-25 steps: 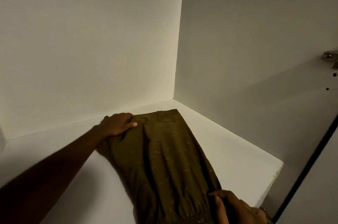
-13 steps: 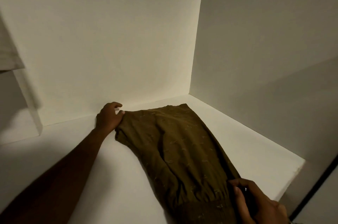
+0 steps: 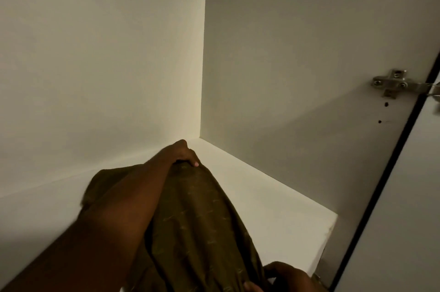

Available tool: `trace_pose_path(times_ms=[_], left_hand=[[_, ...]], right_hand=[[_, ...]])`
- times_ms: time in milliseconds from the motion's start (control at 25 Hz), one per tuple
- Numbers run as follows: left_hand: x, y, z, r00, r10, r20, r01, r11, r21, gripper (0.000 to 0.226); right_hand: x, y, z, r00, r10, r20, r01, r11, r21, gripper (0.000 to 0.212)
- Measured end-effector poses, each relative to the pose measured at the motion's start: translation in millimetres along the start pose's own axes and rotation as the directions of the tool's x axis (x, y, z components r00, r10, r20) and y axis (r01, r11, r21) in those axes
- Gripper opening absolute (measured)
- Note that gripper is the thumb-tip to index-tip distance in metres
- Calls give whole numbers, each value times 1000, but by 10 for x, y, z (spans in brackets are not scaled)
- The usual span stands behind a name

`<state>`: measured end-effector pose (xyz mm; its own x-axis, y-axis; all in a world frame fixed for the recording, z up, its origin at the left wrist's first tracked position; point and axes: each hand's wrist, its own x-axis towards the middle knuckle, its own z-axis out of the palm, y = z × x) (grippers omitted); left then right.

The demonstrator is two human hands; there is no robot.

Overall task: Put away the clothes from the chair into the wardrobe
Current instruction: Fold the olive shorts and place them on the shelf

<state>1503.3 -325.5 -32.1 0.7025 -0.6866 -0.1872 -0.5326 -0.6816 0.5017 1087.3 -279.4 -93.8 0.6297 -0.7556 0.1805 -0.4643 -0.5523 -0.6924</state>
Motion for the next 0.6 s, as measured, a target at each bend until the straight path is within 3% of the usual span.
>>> trace_pose_path(times_ms=[120,200,280,360,480,600], left_hand=[[0,140,-372,997,-40,63,52,977,-207,67],[-120,271,-715,1000,23,-19,-29,906,-422,43],[-282,404,-1068,982,105,-158,-179,789,-587,31],[-447,531,-1414,942,188,-279,-333,630,-702,31],[-683,667,-1870,856,294,-426,-518,500,-694,33],[-982,830,-2370,768,390,-507,-639,517,-570,34]], right_hand=[[224,-97,-357,999,20,50,-17,999,-50,72],[410,-209,-614,999,41,-30,-43,997,-62,51],[567,-265,-843,992,30,-121,-26,999,39,27],[709,-323,-1033,981,7,-194,12,995,95,31],[795,-432,-1126,974,-46,-221,75,990,123,30],[766,-559,-950,978,-116,-171,147,973,180,19]])
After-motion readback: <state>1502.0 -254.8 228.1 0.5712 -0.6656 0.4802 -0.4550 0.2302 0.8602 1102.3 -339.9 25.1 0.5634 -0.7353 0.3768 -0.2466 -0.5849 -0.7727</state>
